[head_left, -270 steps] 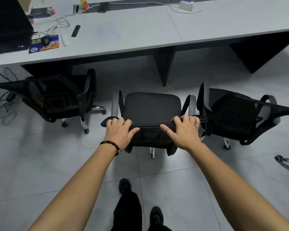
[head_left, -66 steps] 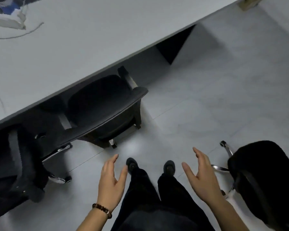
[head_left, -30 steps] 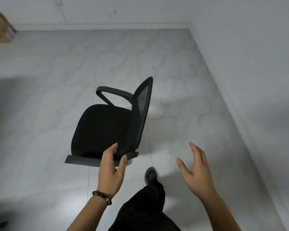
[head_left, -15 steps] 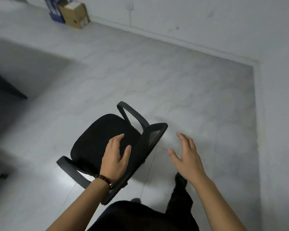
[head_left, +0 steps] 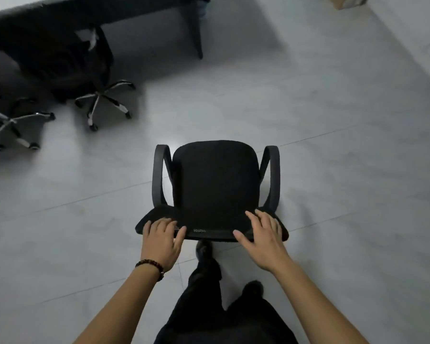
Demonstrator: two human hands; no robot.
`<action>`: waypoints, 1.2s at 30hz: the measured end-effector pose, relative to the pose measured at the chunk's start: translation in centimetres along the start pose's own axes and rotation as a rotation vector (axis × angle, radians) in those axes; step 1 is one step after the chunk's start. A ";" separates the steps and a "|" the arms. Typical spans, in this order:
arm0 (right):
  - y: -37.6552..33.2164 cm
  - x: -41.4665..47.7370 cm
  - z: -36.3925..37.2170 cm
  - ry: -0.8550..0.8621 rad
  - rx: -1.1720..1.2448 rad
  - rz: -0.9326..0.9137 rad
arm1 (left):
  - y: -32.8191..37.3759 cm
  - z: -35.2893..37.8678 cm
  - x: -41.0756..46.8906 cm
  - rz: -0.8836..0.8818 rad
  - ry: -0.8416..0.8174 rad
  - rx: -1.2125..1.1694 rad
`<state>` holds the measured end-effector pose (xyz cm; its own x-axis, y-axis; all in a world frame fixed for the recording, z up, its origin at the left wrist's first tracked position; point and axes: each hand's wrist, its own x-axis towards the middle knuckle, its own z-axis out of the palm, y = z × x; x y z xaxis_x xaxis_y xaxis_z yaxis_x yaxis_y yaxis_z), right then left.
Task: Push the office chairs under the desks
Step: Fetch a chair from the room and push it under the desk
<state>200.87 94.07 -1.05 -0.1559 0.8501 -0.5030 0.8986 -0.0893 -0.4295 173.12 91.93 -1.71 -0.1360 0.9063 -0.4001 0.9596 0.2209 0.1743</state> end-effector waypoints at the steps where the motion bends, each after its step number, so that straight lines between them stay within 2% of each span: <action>1: 0.2 0.3 0.6 -0.022 -0.055 -0.003 | 0.0 0.4 -0.3 0.011 0.012 0.010; 9: 0.6 2.8 0.1 0.064 -0.253 -0.021 | 1.4 0.1 0.8 0.061 0.001 -0.015; 15: 0.1 7.6 -2.6 0.077 -0.314 -0.053 | 1.8 -1.5 5.5 0.053 -0.031 0.008; 26: -6.0 22.2 -9.3 0.000 -0.323 -0.044 | 0.8 -8.5 20.2 0.056 -0.053 0.072; 36: -10.4 39.5 -16.9 0.046 -0.354 -0.141 | 1.2 -14.5 36.2 -0.017 0.036 0.069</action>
<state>192.25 137.36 -3.82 -0.2763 0.8646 -0.4196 0.9571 0.2078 -0.2021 165.75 130.24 -3.01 -0.1595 0.9154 -0.3696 0.9717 0.2117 0.1051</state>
